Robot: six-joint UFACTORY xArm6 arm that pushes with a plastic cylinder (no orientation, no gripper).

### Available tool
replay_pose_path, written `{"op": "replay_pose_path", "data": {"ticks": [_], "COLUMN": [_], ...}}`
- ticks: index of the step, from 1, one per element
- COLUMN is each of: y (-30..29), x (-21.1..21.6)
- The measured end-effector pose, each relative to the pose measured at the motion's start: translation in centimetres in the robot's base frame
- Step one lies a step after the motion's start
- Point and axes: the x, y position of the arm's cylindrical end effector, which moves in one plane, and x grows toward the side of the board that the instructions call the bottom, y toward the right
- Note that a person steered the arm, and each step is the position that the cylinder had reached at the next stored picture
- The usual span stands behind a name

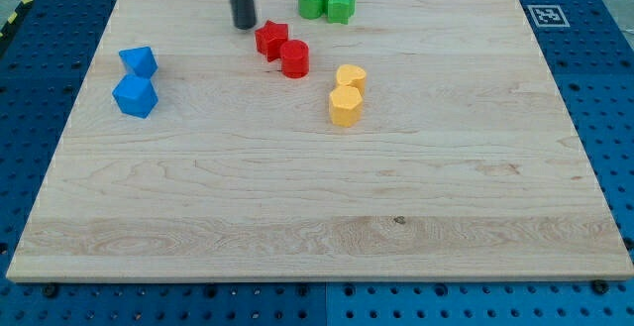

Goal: Move the red star diagonally to the green star

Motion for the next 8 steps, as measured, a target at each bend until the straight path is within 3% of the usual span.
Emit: {"op": "replay_pose_path", "data": {"ticks": [2,5,8], "y": [0.7,2.8,9.4], "x": [3.8,4.0,5.6]}}
